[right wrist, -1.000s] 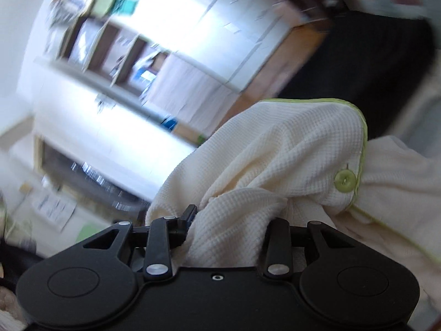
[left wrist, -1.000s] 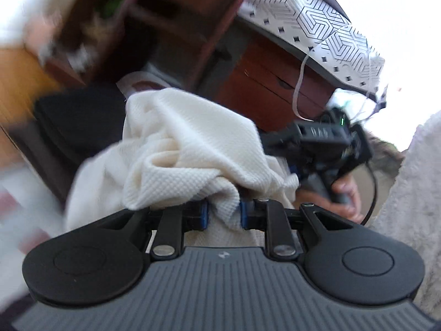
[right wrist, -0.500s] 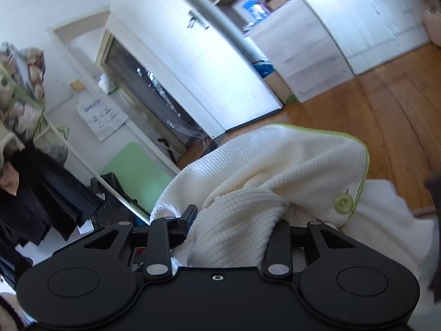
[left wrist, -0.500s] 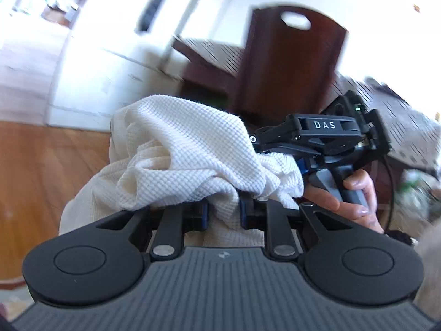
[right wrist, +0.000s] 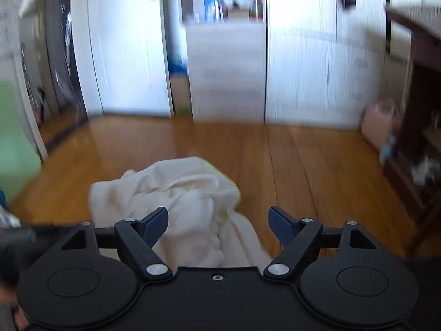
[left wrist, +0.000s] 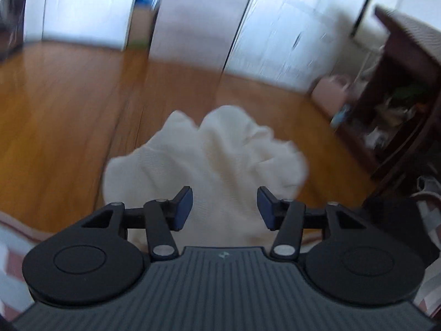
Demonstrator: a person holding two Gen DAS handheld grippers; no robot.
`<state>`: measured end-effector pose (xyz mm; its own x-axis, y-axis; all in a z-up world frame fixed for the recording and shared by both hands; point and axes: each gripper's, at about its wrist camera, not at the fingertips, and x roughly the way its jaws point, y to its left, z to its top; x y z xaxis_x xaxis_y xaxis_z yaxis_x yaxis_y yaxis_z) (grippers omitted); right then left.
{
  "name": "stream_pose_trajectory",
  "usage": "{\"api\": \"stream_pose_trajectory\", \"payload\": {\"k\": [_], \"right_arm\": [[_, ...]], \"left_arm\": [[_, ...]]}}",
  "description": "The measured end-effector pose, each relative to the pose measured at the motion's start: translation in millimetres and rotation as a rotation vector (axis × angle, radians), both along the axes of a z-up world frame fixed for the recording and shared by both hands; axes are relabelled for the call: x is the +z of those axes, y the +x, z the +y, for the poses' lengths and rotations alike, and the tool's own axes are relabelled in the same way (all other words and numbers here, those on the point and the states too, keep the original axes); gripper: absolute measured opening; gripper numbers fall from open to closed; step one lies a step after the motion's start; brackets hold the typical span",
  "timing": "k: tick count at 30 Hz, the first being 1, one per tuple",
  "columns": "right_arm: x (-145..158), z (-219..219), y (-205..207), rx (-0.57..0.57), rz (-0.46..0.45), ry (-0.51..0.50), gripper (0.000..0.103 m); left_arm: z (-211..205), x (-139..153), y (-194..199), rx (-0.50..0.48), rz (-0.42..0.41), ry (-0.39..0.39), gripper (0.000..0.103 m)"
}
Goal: Fold clothes
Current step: 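Lift the cream garment out of the basket with both grippers onto the floor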
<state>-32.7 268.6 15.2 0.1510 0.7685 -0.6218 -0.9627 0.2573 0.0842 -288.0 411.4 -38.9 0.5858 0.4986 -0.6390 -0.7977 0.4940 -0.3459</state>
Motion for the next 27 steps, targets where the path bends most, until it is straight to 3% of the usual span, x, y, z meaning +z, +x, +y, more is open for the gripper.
{"api": "stream_pose_trajectory", "payload": {"k": [2,3,4,6,8,9,11,14,18,22,24,27], "right_arm": [[-43.7,-22.6,12.4,-0.059,0.124,-0.08,0.084],[-64.4,-34.6,19.9,-0.088,0.209,-0.123,0.084],[-82.0,-46.0,27.0,-0.113,0.302,-0.17,0.083],[-99.8,-62.2,32.2,-0.158,0.426,-0.254,0.079],[-99.2,-76.9,38.1,-0.185,0.487,-0.286,0.076],[-90.3,-83.0,39.5,-0.195,0.491,-0.271,0.076],[-68.0,-88.4,35.7,-0.195,0.485,-0.23,0.076],[-39.3,-79.5,11.2,-0.163,0.405,-0.229,0.076],[-29.8,-54.6,-32.0,-0.091,0.261,-0.33,0.076],[-26.7,-32.8,-75.9,-0.005,0.1,-0.399,0.075],[-32.9,-28.6,-87.2,0.042,0.112,-0.388,0.075],[-52.5,-25.1,-90.2,0.042,0.283,-0.348,0.075]], "left_arm": [[5.8,-48.6,-8.6,0.012,-0.004,-0.11,0.047],[6.0,-63.5,-9.8,0.022,0.033,-0.17,0.046],[4.5,-66.8,-9.1,0.019,0.059,-0.183,0.045],[3.9,-56.6,-9.3,-0.009,0.062,-0.115,0.045],[3.7,-43.4,-6.9,-0.033,0.04,-0.044,0.049],[6.5,-38.6,-2.5,-0.041,0.027,-0.03,0.049],[14.6,-44.8,0.0,-0.056,-0.007,-0.086,0.049],[17.7,-59.2,-0.3,-0.059,-0.03,-0.157,0.045],[12.2,-51.9,-9.9,-0.041,-0.018,-0.102,0.045],[9.9,-49.3,-19.2,-0.048,-0.067,-0.119,0.045],[8.3,-51.2,-15.7,-0.048,-0.047,-0.118,0.045],[5.6,-50.5,-12.6,-0.041,-0.019,-0.127,0.039]]}}
